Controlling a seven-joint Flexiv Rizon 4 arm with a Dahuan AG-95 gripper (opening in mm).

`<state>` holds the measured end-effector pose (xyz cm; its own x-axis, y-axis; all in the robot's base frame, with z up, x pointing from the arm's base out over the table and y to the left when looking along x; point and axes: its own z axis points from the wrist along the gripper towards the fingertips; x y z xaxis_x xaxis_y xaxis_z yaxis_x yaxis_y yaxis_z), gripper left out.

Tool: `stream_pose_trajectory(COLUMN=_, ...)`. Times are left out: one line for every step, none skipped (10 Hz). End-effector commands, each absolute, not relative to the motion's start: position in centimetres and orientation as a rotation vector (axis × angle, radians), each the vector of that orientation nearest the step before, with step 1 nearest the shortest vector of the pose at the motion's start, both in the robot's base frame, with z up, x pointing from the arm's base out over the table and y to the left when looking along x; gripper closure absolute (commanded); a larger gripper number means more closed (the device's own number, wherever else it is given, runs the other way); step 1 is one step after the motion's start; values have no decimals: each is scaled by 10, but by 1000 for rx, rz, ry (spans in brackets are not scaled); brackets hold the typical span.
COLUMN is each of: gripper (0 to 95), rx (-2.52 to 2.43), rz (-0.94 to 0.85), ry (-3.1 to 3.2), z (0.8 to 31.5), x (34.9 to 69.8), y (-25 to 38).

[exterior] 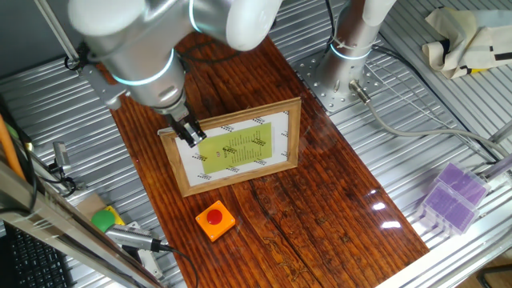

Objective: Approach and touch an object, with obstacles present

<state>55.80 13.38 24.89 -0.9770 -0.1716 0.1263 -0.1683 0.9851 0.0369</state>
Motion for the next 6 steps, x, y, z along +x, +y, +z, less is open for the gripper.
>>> stream_pose_trajectory(gripper=950, rx=261, rz=-55, ry=-2989, z=249, x=560, y=135)
stream_pose_trajectory(gripper=950, rx=262, rz=-58, ry=-2988, z=249, x=560, y=135)
stream_pose_trajectory(gripper=950, rx=264, rz=-55, ry=-2989, z=238, x=564, y=147)
stream_pose_trajectory(gripper=950, rx=246, rz=-51, ry=-2991, z=226, x=566, y=159)
stream_pose_trajectory(gripper=950, rx=230, rz=-46, ry=-2996, z=212, x=569, y=169)
stream_pose_trajectory(gripper=950, rx=216, rz=-44, ry=-3000, z=203, x=573, y=173)
